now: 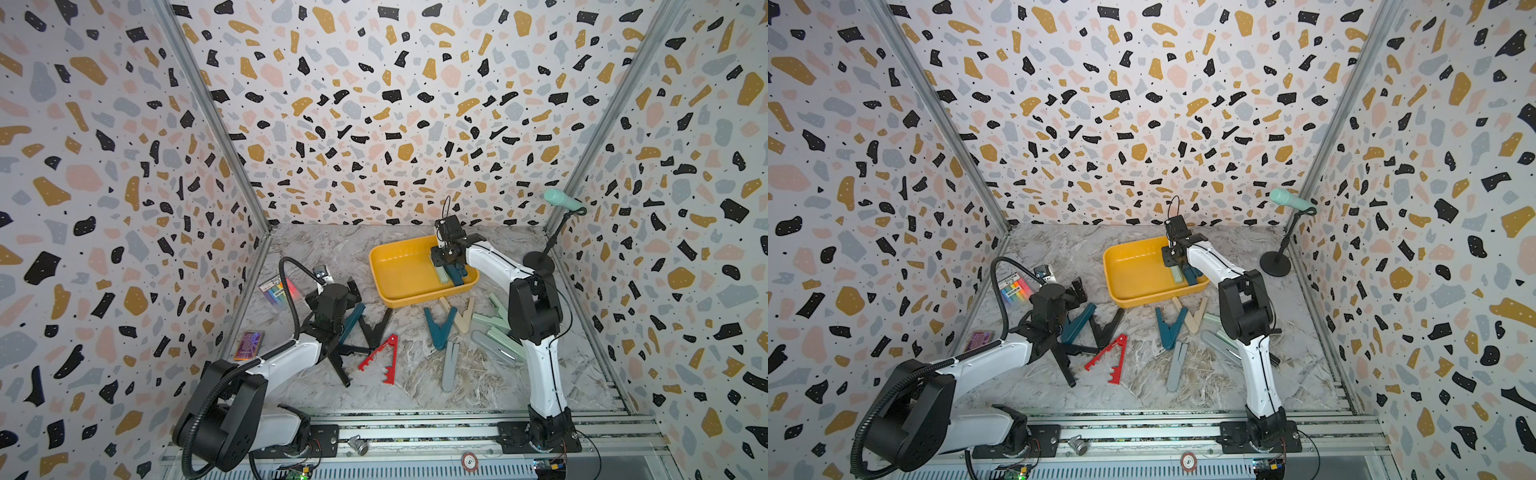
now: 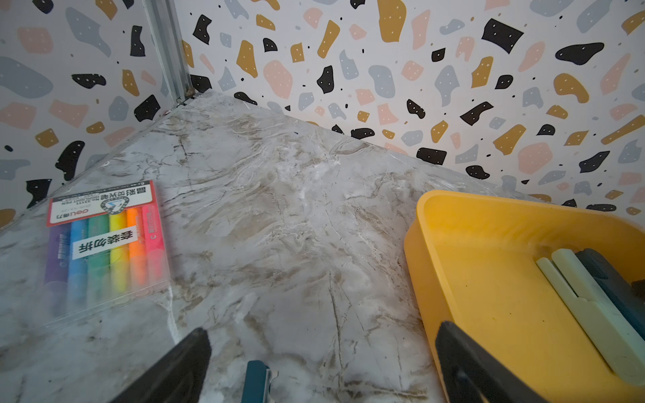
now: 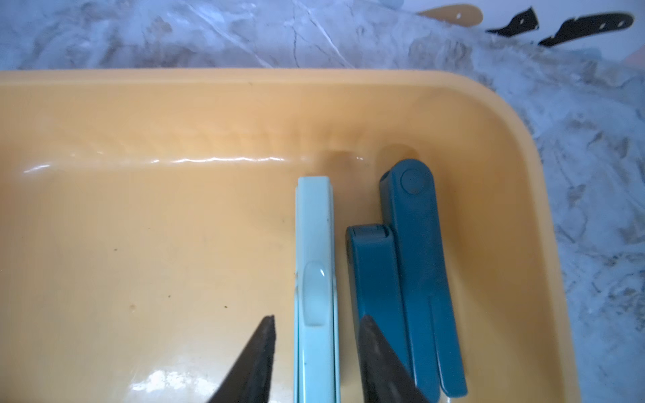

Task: Put the pruning pliers into the storage box
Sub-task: Place the pruning pliers in the storage box.

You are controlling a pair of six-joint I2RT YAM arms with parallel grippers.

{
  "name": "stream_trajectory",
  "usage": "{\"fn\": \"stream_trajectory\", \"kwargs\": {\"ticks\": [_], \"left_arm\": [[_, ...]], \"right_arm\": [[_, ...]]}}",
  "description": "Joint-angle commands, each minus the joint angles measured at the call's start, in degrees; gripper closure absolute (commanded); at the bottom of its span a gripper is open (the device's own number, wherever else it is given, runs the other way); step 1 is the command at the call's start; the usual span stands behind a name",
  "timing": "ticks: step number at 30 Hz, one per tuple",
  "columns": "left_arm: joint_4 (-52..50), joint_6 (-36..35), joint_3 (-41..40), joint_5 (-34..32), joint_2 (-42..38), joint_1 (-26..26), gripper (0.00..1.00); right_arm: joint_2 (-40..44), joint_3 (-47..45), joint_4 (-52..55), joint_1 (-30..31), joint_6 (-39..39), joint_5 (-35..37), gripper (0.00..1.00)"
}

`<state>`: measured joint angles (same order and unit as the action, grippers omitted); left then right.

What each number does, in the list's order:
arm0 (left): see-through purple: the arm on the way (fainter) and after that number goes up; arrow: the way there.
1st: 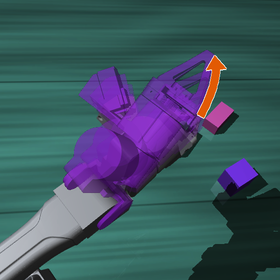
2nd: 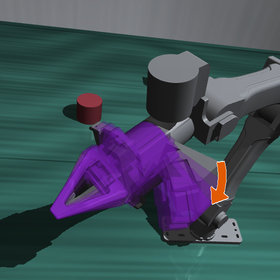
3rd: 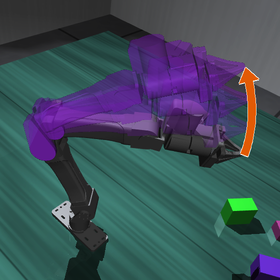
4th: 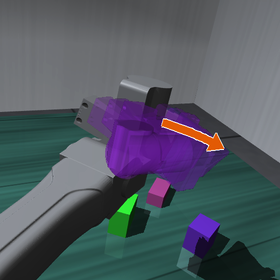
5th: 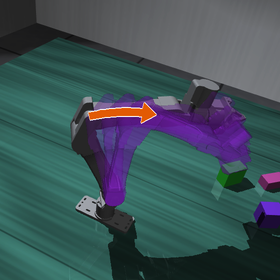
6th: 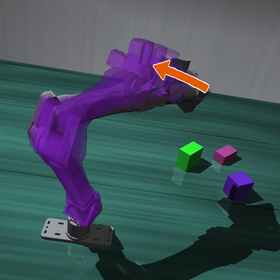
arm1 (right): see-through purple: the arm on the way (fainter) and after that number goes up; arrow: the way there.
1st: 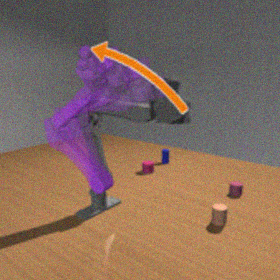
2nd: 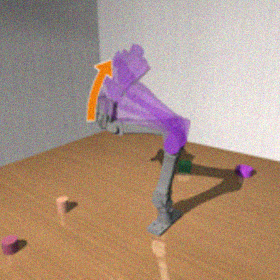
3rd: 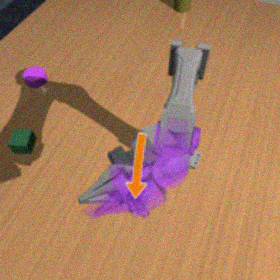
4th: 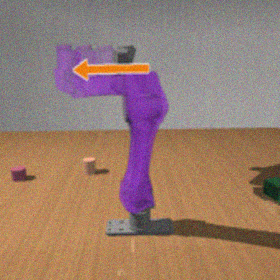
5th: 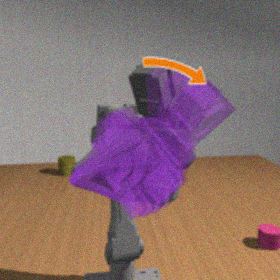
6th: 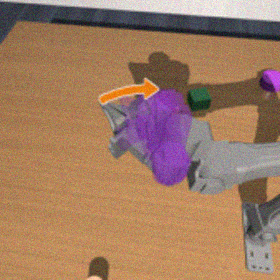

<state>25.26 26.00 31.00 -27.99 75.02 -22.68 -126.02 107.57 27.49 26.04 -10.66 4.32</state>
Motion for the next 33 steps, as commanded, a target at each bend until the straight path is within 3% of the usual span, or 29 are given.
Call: {"fn": "stream_trajectory", "kwargs": {"ticks": [1,6,16,33], "left_arm": [[0.8,-0.5,1.1,-0.7,-0.5,-0.3,0.01],[0.7,-0.5,0.9,-0.7,-0.8,-0.3,0.01],[0.5,-0.7,0.3,-1.3,-1.3,-0.3,0.01],[0.4,-0.8,0.3,-1.6,-1.3,-0.3,0.01]], "right_arm": [[3.7,-0.6,-0.8,2.3,0.1,-4.0,0.66],[1.6,-0.8,-0.5,3.6,-1.5,-6.5,0.66],[-4.3,0.5,0.2,3.1,-2.4,-3.9,0.58],[-5.8,-1.9,-0.8,1.0,-3.0,-1.3,0.55]]}}
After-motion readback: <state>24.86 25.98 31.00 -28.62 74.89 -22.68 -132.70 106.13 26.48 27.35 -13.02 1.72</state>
